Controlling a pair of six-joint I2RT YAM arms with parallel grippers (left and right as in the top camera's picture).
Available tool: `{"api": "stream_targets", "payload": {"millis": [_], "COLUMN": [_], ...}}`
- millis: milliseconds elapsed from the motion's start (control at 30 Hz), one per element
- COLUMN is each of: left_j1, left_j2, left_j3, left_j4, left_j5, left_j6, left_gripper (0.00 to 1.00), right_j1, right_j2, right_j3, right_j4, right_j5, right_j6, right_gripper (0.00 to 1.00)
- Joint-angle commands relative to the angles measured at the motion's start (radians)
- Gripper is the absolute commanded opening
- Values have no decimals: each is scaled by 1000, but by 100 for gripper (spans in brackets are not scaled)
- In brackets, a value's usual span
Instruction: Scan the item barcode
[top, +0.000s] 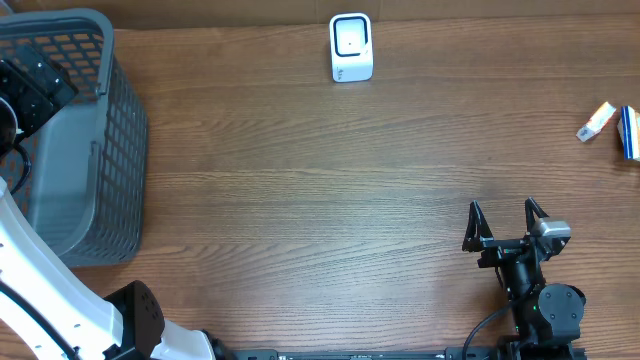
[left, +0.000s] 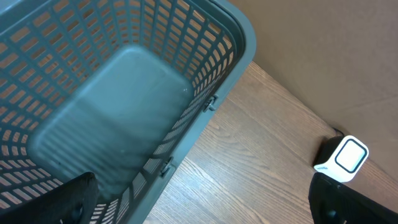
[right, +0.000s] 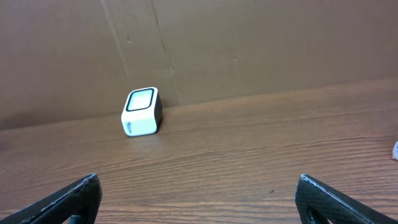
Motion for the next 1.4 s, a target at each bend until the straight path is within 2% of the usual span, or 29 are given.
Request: {"api": "stream_targets", "payload": {"millis": [0,167,433,600,833,933,1100,1367], "left_j1": [4,4,-6,-56,-291,-361,-379,-379], "left_j2": [8,2,-66,-220,-436,-529,-701,-942], "left_j3": [-3,-3,-25,-231,-549,-683,-909,-1151], "left_j4": [2,2,2,54,301,390,439,440], "left_j5": [-6,-56,-56,-45,-52,-51,-58,-94], "left_j6": [-14,-14,-14,-18,111,121,114,114], "left_gripper": [100,100,100,100,100,100,100,100], "right_j1": [-3,-3,-3,-3,-3,-3,-3,-3], "right_j2": [-12,-12,-12,-12,-12,-12,-12,-12], "right_j3": [-10,-11,-11,-10,-10,-10,-11,-10], "right_j4": [8,8,8,8,8,7,8,8], "right_j5": [9,9,9,9,9,9,9,9], "right_j6": [-4,-4,-4,-4,-4,-4,-4,-4], "right_gripper": [100,100,100,100,100,100,100,100]}}
